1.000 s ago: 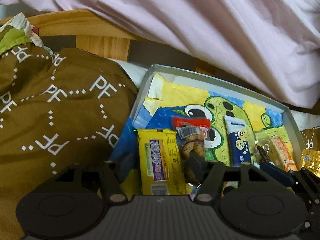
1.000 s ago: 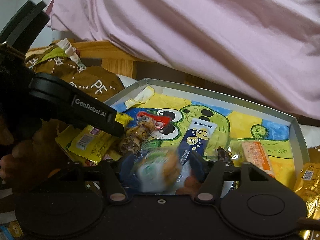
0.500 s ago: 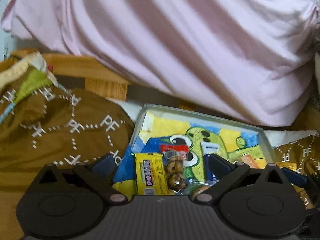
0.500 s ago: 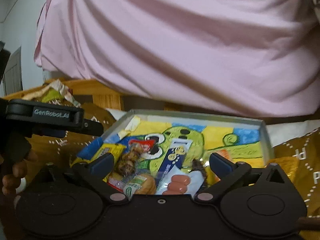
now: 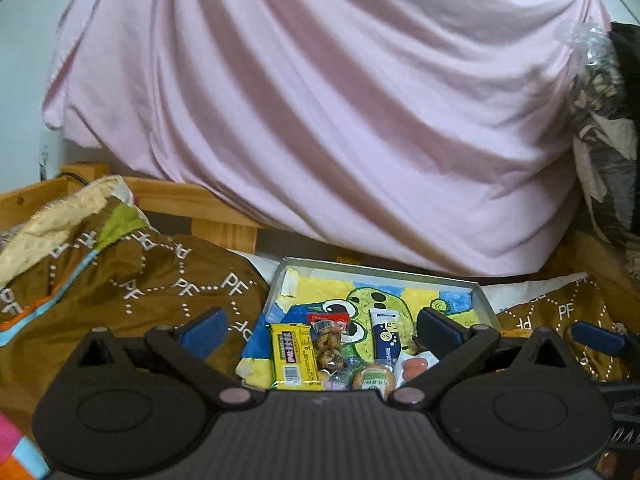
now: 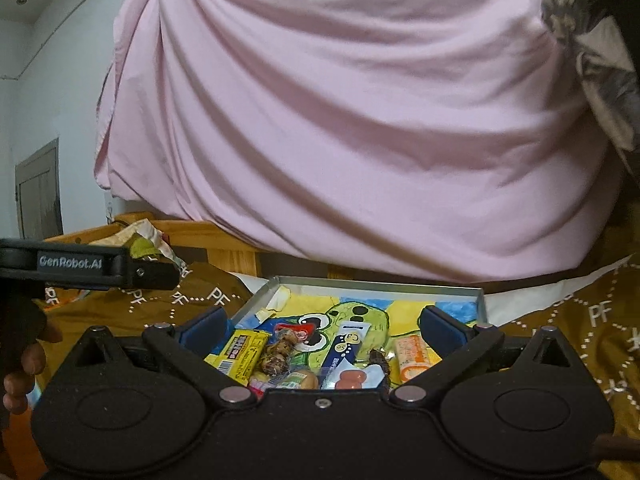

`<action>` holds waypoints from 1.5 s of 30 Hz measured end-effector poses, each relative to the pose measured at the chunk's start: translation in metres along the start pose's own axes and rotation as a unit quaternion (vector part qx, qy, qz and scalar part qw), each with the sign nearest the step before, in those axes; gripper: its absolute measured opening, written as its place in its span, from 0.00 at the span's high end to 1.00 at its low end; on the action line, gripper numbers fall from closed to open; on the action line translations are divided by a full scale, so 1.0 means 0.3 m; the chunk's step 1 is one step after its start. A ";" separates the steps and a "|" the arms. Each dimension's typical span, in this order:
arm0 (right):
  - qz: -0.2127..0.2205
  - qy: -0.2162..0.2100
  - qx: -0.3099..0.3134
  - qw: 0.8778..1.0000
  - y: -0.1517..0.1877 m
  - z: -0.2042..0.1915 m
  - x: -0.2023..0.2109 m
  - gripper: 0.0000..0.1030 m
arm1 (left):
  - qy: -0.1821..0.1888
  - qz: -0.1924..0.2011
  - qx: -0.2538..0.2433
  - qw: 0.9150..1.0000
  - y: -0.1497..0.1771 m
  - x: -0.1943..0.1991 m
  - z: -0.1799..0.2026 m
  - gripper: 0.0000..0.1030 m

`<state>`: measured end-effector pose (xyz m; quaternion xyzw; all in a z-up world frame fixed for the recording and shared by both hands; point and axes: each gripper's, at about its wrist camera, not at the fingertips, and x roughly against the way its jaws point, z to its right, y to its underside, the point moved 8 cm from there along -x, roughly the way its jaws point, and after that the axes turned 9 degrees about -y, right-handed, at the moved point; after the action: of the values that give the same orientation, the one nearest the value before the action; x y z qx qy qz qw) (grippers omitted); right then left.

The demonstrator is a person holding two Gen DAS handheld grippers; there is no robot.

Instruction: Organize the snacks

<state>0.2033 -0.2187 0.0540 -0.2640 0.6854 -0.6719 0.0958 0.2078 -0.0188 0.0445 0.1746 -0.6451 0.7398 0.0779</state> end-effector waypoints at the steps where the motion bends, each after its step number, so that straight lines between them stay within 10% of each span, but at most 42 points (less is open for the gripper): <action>1: 0.002 0.000 -0.001 1.000 -0.001 -0.004 0.024 0.01 | -0.002 0.004 -0.001 1.000 0.010 0.025 -0.005 0.00; 23: -0.048 0.000 -0.005 0.999 0.210 -0.161 0.302 0.01 | -0.050 -0.027 0.016 0.998 0.338 0.336 -0.170 0.00; 45: -0.116 0.030 -0.034 0.992 0.388 -0.165 0.301 0.01 | -0.066 -0.077 -0.007 0.995 0.470 0.300 -0.179 0.00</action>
<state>0.0759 -0.2248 -0.0351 -0.3244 0.6753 -0.6622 -0.0129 0.0680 0.0021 -0.0596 0.2717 -0.6388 0.7138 0.0928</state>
